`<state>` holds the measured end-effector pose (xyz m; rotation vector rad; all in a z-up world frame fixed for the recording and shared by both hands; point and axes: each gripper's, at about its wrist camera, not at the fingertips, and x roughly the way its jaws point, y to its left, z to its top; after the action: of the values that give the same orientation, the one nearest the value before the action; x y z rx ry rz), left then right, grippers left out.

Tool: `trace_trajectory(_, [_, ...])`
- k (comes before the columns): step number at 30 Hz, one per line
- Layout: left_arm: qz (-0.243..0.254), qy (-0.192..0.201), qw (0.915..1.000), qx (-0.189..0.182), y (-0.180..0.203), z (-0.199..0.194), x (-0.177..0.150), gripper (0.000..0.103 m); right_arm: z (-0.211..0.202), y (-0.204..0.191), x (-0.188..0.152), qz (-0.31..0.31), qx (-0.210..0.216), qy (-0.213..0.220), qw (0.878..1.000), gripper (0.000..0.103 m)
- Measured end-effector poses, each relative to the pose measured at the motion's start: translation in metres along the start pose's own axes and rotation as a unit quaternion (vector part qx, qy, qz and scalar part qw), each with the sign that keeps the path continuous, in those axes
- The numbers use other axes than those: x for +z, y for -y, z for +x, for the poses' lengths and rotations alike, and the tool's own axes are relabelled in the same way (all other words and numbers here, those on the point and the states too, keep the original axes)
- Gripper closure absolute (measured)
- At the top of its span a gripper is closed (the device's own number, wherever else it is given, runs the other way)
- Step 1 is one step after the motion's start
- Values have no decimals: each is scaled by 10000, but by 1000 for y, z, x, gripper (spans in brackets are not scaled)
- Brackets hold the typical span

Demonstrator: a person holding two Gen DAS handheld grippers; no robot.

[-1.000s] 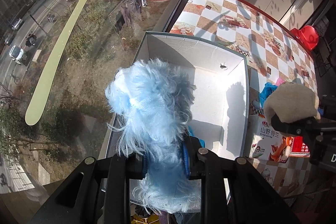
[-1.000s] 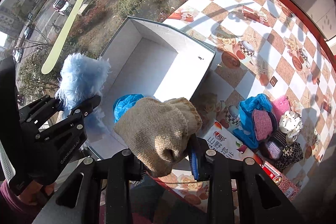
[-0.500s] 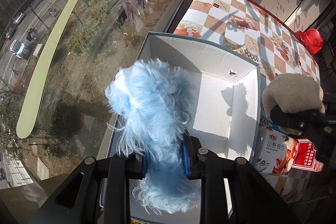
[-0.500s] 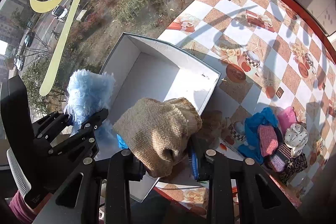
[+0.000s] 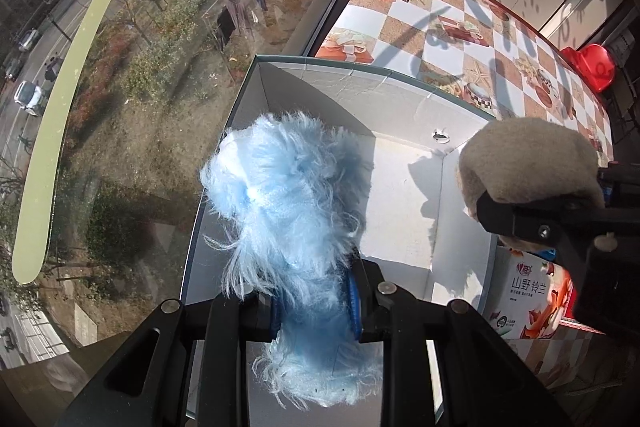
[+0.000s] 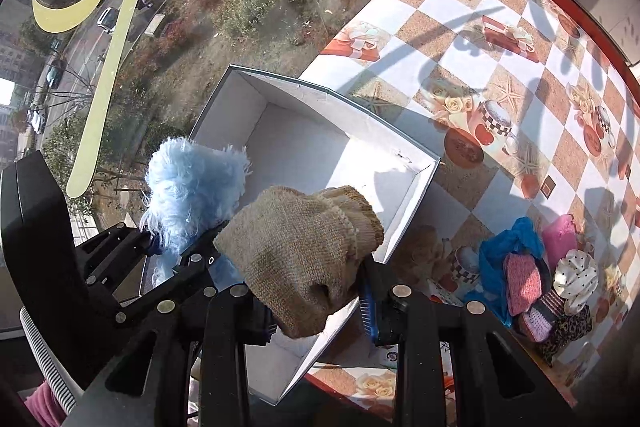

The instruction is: Organize soft objects

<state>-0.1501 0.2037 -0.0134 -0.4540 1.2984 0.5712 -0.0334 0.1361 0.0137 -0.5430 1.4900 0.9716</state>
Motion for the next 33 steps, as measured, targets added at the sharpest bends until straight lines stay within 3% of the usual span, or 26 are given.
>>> trace_trajectory(6, [41, 9, 10000, -82, 3, 5, 0, 73, 7, 1, 6, 73, 115, -64, 9999, 71])
trace_trajectory(7, [46, 18, 9999, -104, 3, 5, -1, 65, 8, 0, 7, 58, 150, -83, 9998, 69])
trace_trajectory(8, [55, 22, 9999, -121, 4, 5, -1, 59, 9, 0, 7, 60, 158, -98, 9998, 60])
trace_trajectory(10, [40, 49, 9999, -127, 4, 4, -2, 23, 7, 2, 8, 110, 211, -47, 9997, 45])
trace_trajectory(12, [-33, 184, 9996, -213, 3, -1, -3, 17, 3, 6, 7, 195, 298, -10, 9994, 34])
trace_trajectory(14, [-80, 266, 9991, -308, 2, -5, -3, 9, -3, 13, 6, 323, 313, 72, 9990, 15])
trace_trajectory(15, [-129, 315, 9988, -349, 1, -7, -2, 1, -7, 18, 6, 409, 325, 117, 9986, 11])
trace_trajectory(16, [-183, 373, 9983, -405, 1, -10, -2, 0, -10, 24, 5, 501, 337, 136, 9981, 2])
trace_trajectory(17, [-248, 430, 9976, -488, 0, -12, -2, 0, -14, 29, 4, 590, 390, 156, 9974, 1])
trace_trajectory(22, [-408, 700, 9938, -756, 4, -31, 2, 0, -34, 53, -4, 972, 571, 270, 9933, 1])
trace_trajectory(33, [237, 736, 9907, -1121, 61, -60, 16, 0, -90, 121, -38, 1962, 692, 587, 9764, 1])
